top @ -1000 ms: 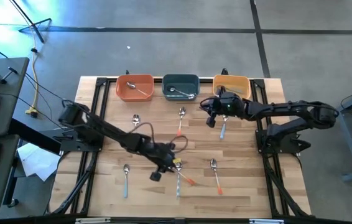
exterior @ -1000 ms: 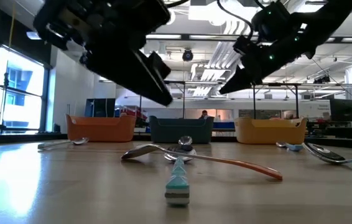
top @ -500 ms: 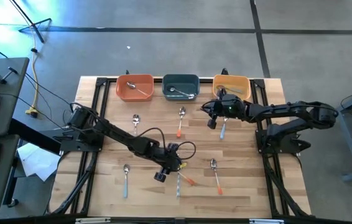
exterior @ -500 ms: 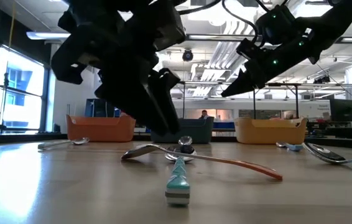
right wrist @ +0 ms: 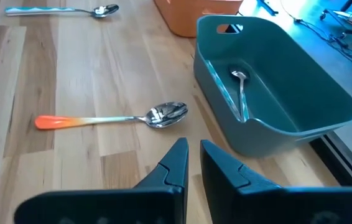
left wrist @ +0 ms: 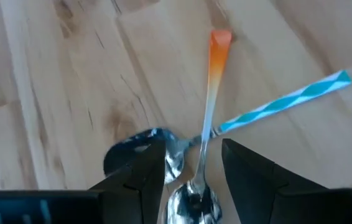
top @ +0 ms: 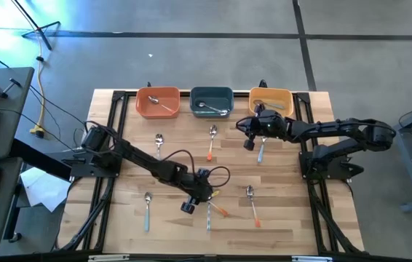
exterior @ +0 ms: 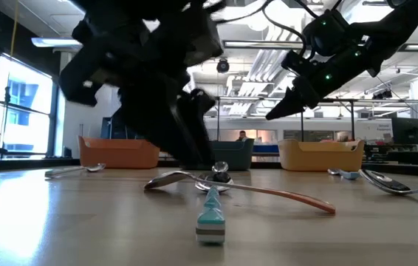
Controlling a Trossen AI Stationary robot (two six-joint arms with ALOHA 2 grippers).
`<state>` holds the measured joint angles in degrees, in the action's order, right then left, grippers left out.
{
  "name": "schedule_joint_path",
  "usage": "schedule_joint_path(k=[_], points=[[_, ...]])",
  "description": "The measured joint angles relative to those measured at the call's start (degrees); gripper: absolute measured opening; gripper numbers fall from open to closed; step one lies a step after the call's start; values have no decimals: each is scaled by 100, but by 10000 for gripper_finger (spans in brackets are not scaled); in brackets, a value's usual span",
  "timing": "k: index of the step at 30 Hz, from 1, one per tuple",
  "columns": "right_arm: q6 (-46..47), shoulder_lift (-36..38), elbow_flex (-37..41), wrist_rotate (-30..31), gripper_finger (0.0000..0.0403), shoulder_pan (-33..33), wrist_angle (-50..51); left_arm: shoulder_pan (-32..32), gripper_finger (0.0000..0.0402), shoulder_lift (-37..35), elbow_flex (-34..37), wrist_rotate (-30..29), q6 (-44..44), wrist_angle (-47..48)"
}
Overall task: Sort silverware by color (type)
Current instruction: Put the orange spoon into the orange bin
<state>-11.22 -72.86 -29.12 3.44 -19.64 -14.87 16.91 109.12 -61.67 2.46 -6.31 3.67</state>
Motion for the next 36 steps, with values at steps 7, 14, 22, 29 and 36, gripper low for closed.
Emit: schedule_joint_path(k=[7,14,22,29,36], points=[[-23,0,1,0,26,0,57,0,147,207,7,4,4,-85],[-76,0,0,2,26,0,74,2,119,214,4,43,279,-63],[-177,0,0,2,26,0,85,9,49,214,2,224,153,59],[-131,0,0,2,26,0,85,37,14,205,2,257,142,211],[-129,0,0,2,26,0,85,126,61,209,7,364,389,329]])
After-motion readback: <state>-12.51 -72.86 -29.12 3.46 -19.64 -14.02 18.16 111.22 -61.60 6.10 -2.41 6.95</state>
